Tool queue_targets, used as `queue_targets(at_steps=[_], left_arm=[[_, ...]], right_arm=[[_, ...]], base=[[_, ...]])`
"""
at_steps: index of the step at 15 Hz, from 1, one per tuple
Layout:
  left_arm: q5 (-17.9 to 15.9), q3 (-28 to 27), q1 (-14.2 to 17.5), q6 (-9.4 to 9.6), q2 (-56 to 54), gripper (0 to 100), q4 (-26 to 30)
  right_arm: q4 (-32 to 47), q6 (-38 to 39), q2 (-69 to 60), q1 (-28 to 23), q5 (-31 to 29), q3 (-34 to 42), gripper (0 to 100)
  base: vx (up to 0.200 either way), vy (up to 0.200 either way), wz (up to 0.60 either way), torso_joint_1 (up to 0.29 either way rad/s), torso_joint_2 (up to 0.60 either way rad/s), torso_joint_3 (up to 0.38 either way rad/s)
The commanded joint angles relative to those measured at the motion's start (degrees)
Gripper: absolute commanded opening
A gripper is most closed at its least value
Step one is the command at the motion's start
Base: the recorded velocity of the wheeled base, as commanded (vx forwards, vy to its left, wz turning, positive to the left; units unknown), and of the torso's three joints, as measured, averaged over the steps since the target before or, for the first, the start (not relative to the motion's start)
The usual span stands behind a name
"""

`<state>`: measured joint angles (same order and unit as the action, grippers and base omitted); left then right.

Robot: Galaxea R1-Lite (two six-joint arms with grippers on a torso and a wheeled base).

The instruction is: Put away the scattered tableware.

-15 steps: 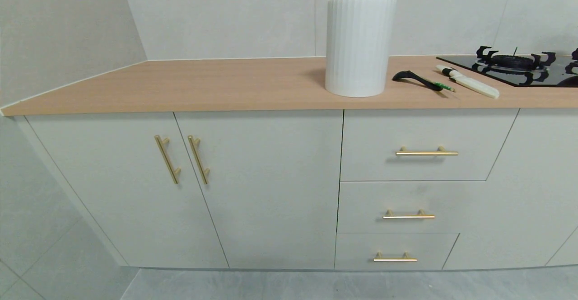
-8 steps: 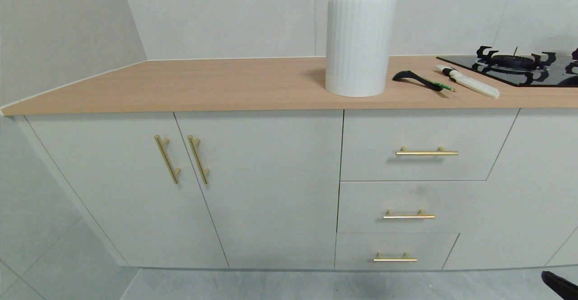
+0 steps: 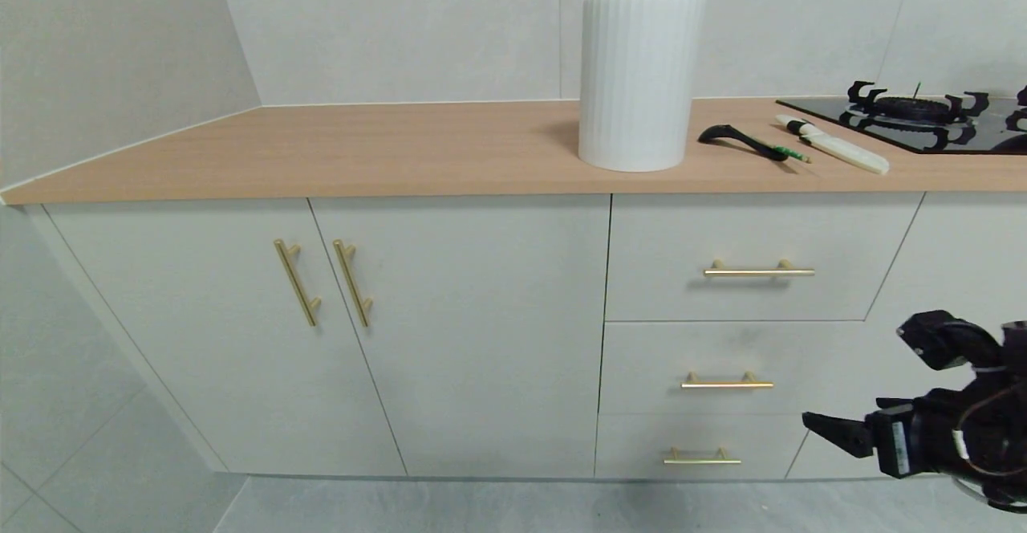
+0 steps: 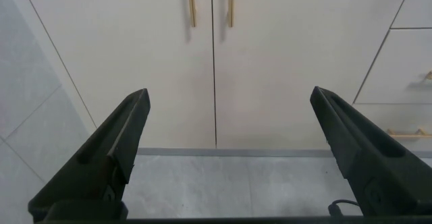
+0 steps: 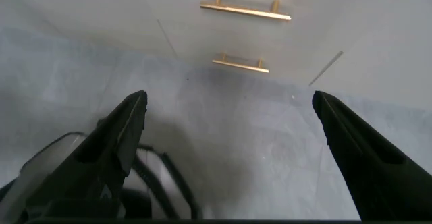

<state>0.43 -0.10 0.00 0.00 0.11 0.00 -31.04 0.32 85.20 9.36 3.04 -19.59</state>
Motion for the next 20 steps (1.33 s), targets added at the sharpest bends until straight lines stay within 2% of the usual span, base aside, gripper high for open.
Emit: queue_targets(at_steps=[1,3,10,12,15,20], left_arm=[[0.0,0.0,0.0,0.0,0.0,100,0.0],[0.0,0.0,0.0,0.0,0.0,100,0.0],[0.0,0.1,0.0,0.0,0.0,100,0.0],[0.0,0.0,0.0,0.0,0.0,100,0.0],[0.0,0.0,0.0,0.0,0.0,100,0.0],[0.0,0.1,0.0,0.0,0.0,100,0.0]], right_arm=[[-8.2,-0.1,18.1,0.4,-3.0,-3.5,100],[-11.0,0.0,25.5,0.3,-4.4,-8.4,100],[-11.0,0.4,38.4,0.0,-5.0,-23.0,100],[-11.5,0.3,41.6,-0.4,-4.9,-24.4,100],[-17.1,0.1,46.1,-1.2,-5.4,-24.8,100],[-22.0,0.3,50.8,-2.1,-6.7,-26.5,100]], base=[[0.0,0.0,0.0,0.0,0.0,0.0],[0.0,0.0,0.0,0.0,0.0,0.0],[0.0,0.0,0.0,0.0,0.0,0.0],[0.0,0.0,0.0,0.0,0.0,0.0],[0.0,0.0,0.0,0.0,0.0,0.0],[0.0,0.0,0.0,0.0,0.0,0.0]])
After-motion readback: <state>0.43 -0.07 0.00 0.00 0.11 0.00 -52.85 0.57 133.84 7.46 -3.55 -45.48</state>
